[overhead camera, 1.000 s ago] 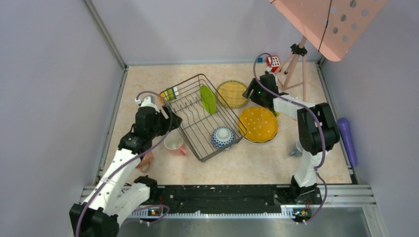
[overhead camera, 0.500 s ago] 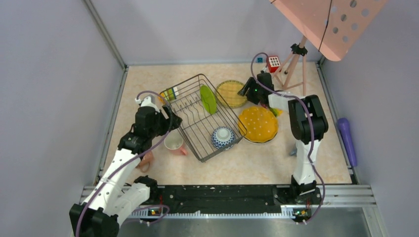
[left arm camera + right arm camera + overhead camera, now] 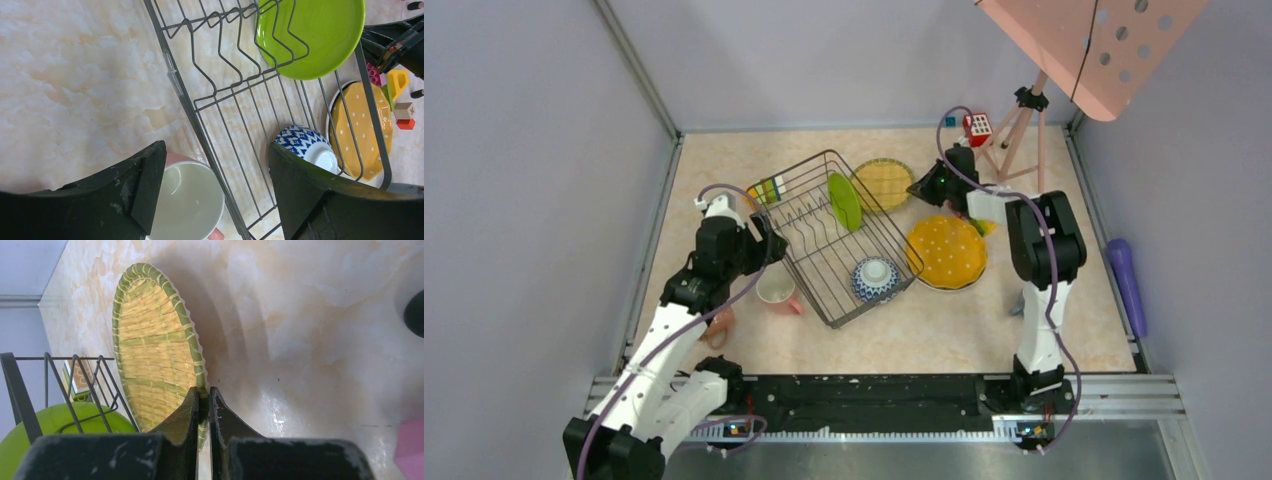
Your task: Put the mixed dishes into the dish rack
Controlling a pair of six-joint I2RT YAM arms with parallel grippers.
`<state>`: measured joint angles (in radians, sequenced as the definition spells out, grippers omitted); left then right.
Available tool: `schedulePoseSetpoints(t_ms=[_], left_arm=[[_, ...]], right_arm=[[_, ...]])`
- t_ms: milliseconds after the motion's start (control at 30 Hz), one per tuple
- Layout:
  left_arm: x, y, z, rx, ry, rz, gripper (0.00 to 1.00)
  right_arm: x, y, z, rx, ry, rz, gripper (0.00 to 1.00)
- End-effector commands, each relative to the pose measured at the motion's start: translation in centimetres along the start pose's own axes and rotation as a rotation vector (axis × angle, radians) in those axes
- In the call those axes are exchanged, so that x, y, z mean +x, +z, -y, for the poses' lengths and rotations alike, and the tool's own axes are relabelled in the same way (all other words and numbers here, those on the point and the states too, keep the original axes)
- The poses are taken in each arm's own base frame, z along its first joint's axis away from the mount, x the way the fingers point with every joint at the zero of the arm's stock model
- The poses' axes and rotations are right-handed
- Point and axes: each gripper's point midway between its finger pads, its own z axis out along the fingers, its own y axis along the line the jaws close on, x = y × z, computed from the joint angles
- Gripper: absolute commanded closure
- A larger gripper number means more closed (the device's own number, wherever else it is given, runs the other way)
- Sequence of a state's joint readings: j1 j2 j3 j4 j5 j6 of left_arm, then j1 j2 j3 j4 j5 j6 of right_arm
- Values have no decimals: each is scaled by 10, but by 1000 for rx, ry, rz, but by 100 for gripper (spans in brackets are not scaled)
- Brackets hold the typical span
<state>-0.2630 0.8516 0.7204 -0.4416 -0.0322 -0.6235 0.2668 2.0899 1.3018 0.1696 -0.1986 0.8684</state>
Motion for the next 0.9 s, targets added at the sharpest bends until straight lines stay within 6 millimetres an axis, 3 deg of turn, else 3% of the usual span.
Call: schedulePoseSetpoints(t_ms=[0,367,733,867], left_arm=[[-28,-14,12,32,29,86,20],[-28,-16,19,55,56,61,20],[-37,-25,17,39,108,86,21],[-44,-32,10,4,196,107,23]], right_arm=[[-47,-35,-37,-58,-32,132,100],[-103,-119,-132,-61,-350,385,100],[-104,-180,-207,50,-677,545,100],[-102,-205,-225,90,-736,590,100]])
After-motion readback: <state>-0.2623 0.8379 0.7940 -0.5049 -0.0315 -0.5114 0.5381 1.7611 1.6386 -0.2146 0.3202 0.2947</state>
